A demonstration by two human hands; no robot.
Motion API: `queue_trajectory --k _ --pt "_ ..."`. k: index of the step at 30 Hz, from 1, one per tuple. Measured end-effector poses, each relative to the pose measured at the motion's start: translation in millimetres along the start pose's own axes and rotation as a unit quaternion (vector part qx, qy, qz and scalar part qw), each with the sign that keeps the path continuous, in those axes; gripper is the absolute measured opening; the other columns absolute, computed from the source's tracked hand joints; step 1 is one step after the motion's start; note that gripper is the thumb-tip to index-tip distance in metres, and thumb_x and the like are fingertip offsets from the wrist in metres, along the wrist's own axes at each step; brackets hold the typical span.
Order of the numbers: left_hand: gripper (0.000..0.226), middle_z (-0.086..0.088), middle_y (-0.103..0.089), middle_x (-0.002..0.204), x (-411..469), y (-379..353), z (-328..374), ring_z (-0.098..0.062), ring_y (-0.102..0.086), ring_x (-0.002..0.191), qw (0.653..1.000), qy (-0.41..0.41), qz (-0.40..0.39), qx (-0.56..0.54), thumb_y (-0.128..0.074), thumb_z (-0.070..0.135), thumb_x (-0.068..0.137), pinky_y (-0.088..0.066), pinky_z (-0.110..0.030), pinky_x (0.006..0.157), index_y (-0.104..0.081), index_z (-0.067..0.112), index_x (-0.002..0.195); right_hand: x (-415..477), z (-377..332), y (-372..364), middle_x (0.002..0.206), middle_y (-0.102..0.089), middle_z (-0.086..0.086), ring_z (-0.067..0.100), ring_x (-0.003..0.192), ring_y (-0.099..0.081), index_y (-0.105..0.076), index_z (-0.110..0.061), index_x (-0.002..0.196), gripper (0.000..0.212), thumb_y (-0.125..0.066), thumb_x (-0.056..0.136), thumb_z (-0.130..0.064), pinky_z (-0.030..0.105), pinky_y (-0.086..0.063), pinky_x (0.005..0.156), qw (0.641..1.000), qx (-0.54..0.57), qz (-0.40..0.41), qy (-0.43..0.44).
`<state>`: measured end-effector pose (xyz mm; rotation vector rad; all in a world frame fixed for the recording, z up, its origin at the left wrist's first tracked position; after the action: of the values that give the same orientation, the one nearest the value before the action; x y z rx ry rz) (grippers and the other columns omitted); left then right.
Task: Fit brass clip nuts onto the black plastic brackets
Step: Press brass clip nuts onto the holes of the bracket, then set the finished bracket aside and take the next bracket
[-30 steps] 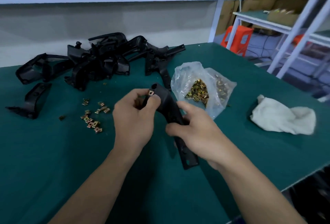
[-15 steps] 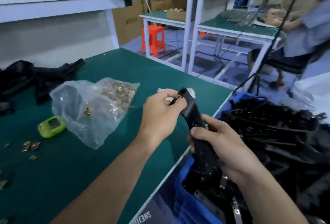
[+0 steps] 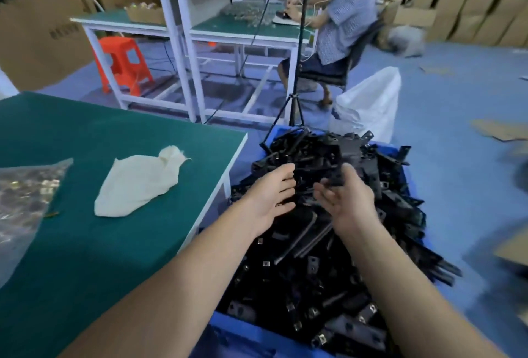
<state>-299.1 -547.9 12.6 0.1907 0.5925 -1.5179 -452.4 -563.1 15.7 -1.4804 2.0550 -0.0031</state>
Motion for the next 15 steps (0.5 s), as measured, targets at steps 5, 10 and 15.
queue_trajectory --k 5,10,15 --pt "0.037 -0.004 -0.074 0.121 -5 -5 -10 -0.018 -0.066 0.098 0.998 -0.013 0.023 0.057 -0.054 0.05 0.101 -0.05 -0.037 0.09 -0.073 0.024 0.119 -27 50 -23 0.085 -0.078 0.01 0.021 0.074 -0.076 -0.076 -0.008 0.082 0.035 -0.058 0.1 -0.032 0.037 -0.062 0.072 0.995 -0.079 -0.062 -0.014" --pt "0.027 -0.003 -0.072 0.079 -26 21 3 -0.014 -0.064 0.063 0.991 -0.069 0.068 0.087 -0.059 0.045 0.097 -0.05 -0.031 0.071 -0.08 0.028 0.094 -55 66 -58 0.078 -0.075 0.004 0.011 0.061 -0.068 -0.08 -0.016 0.072 0.032 -0.059 0.094 -0.024 0.03 -0.055 0.062 0.988 -0.06 -0.142 -0.005" --pt "0.021 0.0 -0.077 0.091 -71 56 37 -0.011 -0.069 0.071 0.975 -0.177 0.101 0.09 -0.061 0.04 0.09 -0.052 -0.023 0.061 -0.081 0.034 0.087 -90 62 -106 0.082 -0.077 0.006 0.013 0.069 -0.071 -0.079 -0.01 0.08 0.022 -0.061 0.091 -0.016 0.034 -0.054 0.069 0.979 -0.016 -0.201 0.026"
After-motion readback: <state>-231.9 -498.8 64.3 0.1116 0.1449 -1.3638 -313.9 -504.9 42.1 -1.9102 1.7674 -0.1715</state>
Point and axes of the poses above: each hand's wrist, its own x-axis towards the middle knuckle, its own y-axis out of the back of the hand, z = x × y, the point moved 3 cm from there along x, towards the middle knuckle
